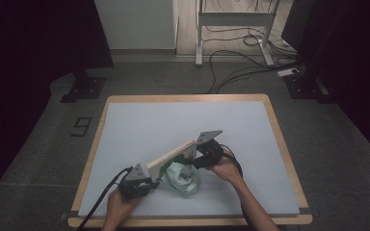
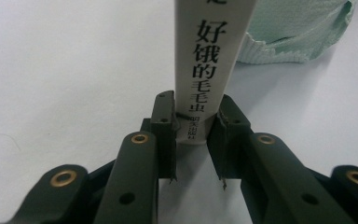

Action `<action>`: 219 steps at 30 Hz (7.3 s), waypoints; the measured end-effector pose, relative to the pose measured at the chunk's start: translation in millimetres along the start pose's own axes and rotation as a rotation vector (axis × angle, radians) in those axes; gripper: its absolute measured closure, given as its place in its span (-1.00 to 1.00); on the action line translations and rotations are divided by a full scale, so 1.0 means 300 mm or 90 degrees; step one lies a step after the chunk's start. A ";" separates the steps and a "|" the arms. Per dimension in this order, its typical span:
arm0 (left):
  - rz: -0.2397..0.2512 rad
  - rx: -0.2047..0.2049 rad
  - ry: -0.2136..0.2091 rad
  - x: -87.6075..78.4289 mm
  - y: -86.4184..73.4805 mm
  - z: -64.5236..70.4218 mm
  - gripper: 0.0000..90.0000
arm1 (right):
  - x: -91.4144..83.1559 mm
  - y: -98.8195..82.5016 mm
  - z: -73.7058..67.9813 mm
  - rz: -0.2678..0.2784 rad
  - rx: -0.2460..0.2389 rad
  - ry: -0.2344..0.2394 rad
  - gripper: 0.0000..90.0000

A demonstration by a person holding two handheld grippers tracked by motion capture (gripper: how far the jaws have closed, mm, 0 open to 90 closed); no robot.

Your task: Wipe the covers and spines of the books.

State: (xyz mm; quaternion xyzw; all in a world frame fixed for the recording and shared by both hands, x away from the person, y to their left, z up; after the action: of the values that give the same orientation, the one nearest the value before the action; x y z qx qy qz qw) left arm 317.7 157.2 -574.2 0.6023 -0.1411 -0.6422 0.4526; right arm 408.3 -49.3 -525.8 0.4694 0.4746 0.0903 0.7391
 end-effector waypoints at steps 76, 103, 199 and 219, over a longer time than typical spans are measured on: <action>-0.008 0.028 -0.006 0.174 0.187 0.200 -0.26 | -0.005 -0.008 -0.009 0.010 0.010 0.003 -0.30; -0.019 -0.005 0.013 0.075 0.078 0.184 0.81 | -0.010 -0.015 -0.003 0.023 0.021 0.004 -0.21; 0.030 -0.042 0.075 -0.137 0.015 0.066 0.78 | -0.012 -0.019 -0.016 0.027 0.017 -0.011 -0.27; 0.040 -0.034 0.066 -0.169 0.056 0.080 0.78 | -0.015 -0.022 -0.018 0.030 0.015 -0.013 -0.28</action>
State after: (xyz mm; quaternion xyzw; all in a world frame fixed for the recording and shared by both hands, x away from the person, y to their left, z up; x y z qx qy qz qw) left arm 296.0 177.3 -523.6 0.6178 -0.1191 -0.5993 0.4950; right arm 399.5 -52.1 -528.6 0.4901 0.4564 0.0975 0.7362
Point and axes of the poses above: each handheld gripper's, and its own axes: x roughly forward along the jaws, y roughly out of its top, z roughly to its right, the point moved 7 cm from there along x, roughly forward along the jaws, and after that the axes turned 15 degrees about -y, right-handed, at the moved point
